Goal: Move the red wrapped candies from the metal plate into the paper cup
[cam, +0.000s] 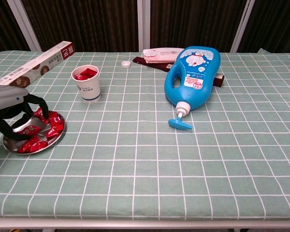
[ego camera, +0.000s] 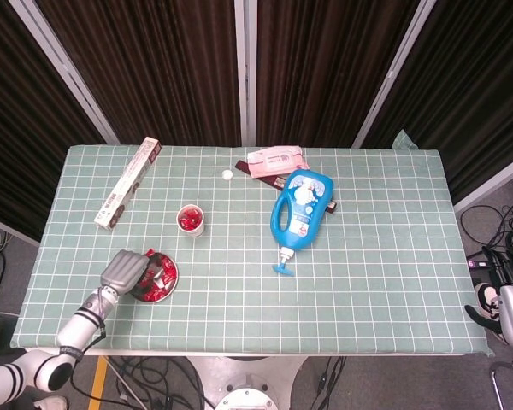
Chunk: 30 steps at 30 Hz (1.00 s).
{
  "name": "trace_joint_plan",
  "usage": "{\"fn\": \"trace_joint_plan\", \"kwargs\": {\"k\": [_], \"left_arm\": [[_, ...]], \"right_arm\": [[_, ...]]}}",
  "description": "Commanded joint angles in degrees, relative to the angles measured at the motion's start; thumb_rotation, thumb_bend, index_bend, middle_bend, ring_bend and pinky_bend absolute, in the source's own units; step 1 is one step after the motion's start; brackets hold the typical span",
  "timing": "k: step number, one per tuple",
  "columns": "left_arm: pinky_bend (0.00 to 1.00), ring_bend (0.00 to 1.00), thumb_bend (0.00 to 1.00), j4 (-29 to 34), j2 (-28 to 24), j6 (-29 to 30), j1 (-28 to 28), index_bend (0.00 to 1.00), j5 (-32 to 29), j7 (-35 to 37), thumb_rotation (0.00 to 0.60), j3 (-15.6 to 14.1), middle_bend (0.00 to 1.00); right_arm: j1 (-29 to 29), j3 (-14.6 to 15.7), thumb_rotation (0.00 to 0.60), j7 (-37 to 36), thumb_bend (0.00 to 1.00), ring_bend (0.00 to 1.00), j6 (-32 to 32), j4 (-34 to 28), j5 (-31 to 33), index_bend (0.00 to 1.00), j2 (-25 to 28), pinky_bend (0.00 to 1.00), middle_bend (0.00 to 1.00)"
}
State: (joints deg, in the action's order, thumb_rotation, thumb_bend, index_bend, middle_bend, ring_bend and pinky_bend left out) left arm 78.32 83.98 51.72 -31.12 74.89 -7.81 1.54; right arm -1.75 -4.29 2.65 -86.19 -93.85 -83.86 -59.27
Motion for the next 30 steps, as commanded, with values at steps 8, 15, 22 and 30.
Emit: {"fn": "trace_joint_plan", "kwargs": {"k": [8,15,22,30], "left_arm": [[1.0,0.92,0.24,-4.8,3.3,-0.8,-0.8,0.41,-1.8,-2.3,0.6,0.4,0.83],[1.0,0.92,0.24,-5.3,3.0,1.7,0.8,0.41,-3.0,-5.3,0.6,0.1,0.83],[1.0,0.92,0.24,-4.9,2.4,1.6,1.5,0.45,-3.3,-4.4,0.6,-0.2,0.83],[1.0,0.92,0.25,-5.2,2.8,1.2,1.5,0.49,-2.1,-1.1,0.6,-0.2,0.83]], "right_arm": [[0.1,0.0,0.6,-0.4,0.05,0.06,0.1,0.2,0.1,0.0,0.0,0.35,0.11],[-0.1,0.1,0.6,-0.2,0.05,0.06,0.2,0.1,-0.2,0.0,0.0,0.35,0.11],[-0.1,0.2,0.6,0.0,0.05,0.06,0.1,-0.2,-0.4,0.0,0.1,0.35,0.11],[0.1,0.2,0.6,0.5,0.05,0.06,-0.1,-0.7,-0.5,0.0,0.2,0.35,0.11]]}}
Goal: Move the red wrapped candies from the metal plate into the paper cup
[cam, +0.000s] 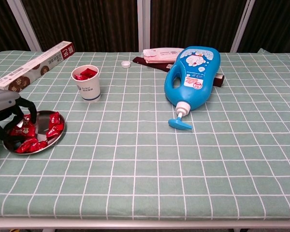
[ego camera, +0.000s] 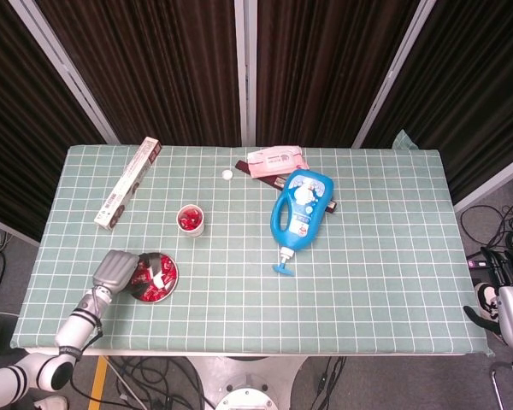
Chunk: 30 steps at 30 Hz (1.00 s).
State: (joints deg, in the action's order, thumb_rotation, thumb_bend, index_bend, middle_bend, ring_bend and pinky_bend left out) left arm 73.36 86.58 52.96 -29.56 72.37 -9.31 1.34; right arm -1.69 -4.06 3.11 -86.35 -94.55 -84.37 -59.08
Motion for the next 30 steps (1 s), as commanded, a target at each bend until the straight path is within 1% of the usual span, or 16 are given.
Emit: {"fn": "trace_joint_plan", "kwargs": {"k": [1,7,10,18,26,30], "left_arm": [[1.0,0.92,0.25,-0.4,0.2,-0.1,-0.1,0.49,0.5,0.6,0.6,0.0,0.83],[1.0,0.92,0.27,-1.4,0.5,-0.2,-0.2,0.52,0.8,0.4,0.6,-0.1,0.83],[1.0,0.92,0.29,-1.8,0.7,-0.6,-0.2,0.52,0.8,0.2,0.6,-0.3,0.83],[1.0,0.92,0.32,-1.8,0.5,-0.6,-0.2,0.54,0.7,-1.9,0.6,-0.6,0.83],[1.0,0.92,0.43,-2.4,0.7,0.3,0.2,0.65,1.9,0.5,0.6,-0.5,0.84],[1.0,0.92,0.45,-1.5,0.0,1.3,0.3,0.69,3.4,2.5,0.6,-0.4,0.85]], "right_arm": [[0.0,0.0,0.6,0.1,0.05,0.06,0.0,-0.1,0.0,0.0,0.0,0.35,0.11],[0.0,-0.1,0.6,0.3,0.05,0.06,0.0,-0.2,0.3,0.0,0.1,0.35,0.11],[0.0,-0.1,0.6,0.4,0.05,0.06,0.2,-0.3,0.3,0.0,0.1,0.35,0.11],[0.0,-0.1,0.6,0.8,0.05,0.06,0.2,-0.7,0.3,0.0,0.2,0.35,0.11],[0.1,0.0,0.6,1.1,0.05,0.06,-0.1,-1.0,0.3,0.0,0.2,0.35,0.11],[0.1,0.0,0.6,0.9,0.05,0.06,-0.1,-0.9,0.2,0.0,0.2,0.35,0.11]]}}
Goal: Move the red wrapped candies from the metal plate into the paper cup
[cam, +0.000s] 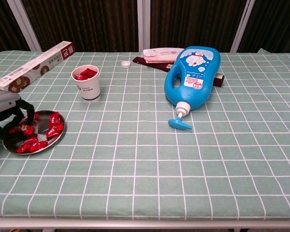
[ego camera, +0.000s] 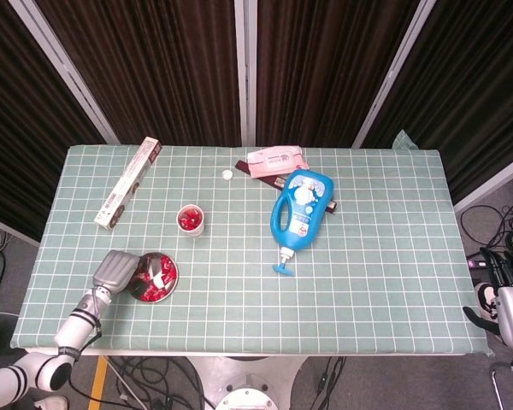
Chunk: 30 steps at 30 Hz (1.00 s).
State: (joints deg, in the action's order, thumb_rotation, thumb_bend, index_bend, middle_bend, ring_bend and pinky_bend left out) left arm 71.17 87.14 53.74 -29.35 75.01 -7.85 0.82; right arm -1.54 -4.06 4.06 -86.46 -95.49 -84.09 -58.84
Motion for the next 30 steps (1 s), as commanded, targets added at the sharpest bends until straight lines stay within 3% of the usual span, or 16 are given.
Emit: {"fn": "trace_joint_plan", "kwargs": {"k": [1,5,10,18,25,30], "left_arm": [[1.0,0.92,0.45,1.2,-0.9,0.8,0.1,0.69,1.0,1.4,0.6,0.2,0.85],[1.0,0.92,0.45,5.1,-3.4,2.1,-0.3,0.69,2.0,3.8,0.6,1.5,0.85],[1.0,0.92,0.45,9.0,-5.9,1.8,-3.7,0.68,2.1,5.6,0.6,6.0,0.85],[1.0,0.92,0.45,3.8,-2.5,-6.0,-13.6,0.66,-2.9,3.3,0.6,13.3,0.85],[1.0,0.92,0.45,-2.5,1.9,-11.8,-18.5,0.63,-7.7,0.7,0.6,13.8,0.84],[1.0,0.92,0.44,-5.8,4.3,-12.3,-19.5,0.58,-9.7,-0.2,0.6,13.4,0.84]], "right_arm": [[0.0,0.0,0.6,-0.2,0.05,0.06,0.0,0.1,-0.2,0.0,-0.1,0.35,0.11],[0.0,0.0,0.6,-0.7,0.05,0.06,-0.1,0.6,-0.2,0.0,-0.2,0.35,0.11],[-0.1,0.0,0.6,-1.3,0.05,0.06,0.3,1.3,-0.1,0.0,-0.3,0.35,0.11],[-0.5,-0.3,0.6,-1.7,0.05,0.06,0.9,1.8,0.3,0.0,-0.4,0.35,0.11],[-0.5,-0.4,0.6,-1.8,0.05,0.06,1.4,2.3,1.2,0.0,-0.6,0.35,0.11],[-0.4,-0.5,0.6,-1.9,0.05,0.06,1.3,2.4,1.5,0.0,-0.5,0.35,0.11]]}}
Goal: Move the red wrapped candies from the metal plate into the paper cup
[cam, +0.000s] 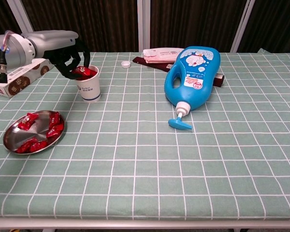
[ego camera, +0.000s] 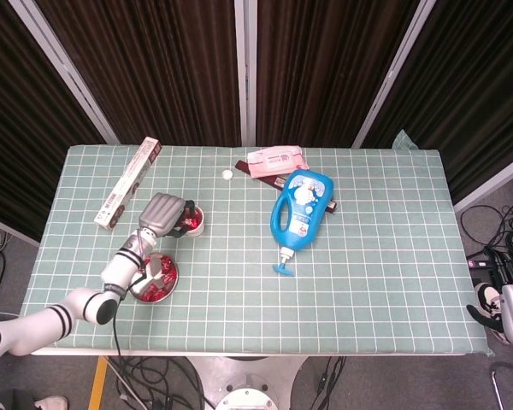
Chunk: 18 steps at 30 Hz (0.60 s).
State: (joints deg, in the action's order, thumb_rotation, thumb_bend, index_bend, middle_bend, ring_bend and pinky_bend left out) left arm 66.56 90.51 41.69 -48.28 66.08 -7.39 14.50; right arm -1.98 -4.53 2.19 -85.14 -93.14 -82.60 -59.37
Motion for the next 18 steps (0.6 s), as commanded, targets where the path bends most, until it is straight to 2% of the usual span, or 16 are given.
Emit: {"fn": "trace_joint_plan", "kwargs": {"k": [1,8,13,18], "left_arm": [[1.0,0.92,0.44,-1.4,1.1,-0.1,-0.6,0.57,-0.9,-0.9,0.6,-0.5,0.84],[1.0,0.92,0.42,0.3,-0.4,1.0,-0.2,0.43,-1.8,-2.6,0.6,-1.5,0.82],[1.0,0.92,0.42,3.7,-2.8,2.2,0.5,0.36,-2.4,-3.6,0.6,-1.9,0.82],[1.0,0.9,0.41,10.2,-7.5,8.4,4.2,0.32,-1.4,-3.2,0.6,-2.2,0.8]], "right_arm": [[0.1,0.0,0.6,0.0,0.05,0.06,-0.1,0.0,0.1,0.0,0.1,0.35,0.11],[0.2,0.1,0.6,-0.2,0.05,0.06,-0.2,0.2,0.0,0.0,0.0,0.35,0.11],[0.3,0.1,0.6,-0.4,0.05,0.06,-0.5,0.2,-0.3,0.0,-0.1,0.35,0.11],[0.3,0.1,0.6,-0.8,0.05,0.06,-0.6,0.3,-0.5,0.0,0.0,0.35,0.11]]}}
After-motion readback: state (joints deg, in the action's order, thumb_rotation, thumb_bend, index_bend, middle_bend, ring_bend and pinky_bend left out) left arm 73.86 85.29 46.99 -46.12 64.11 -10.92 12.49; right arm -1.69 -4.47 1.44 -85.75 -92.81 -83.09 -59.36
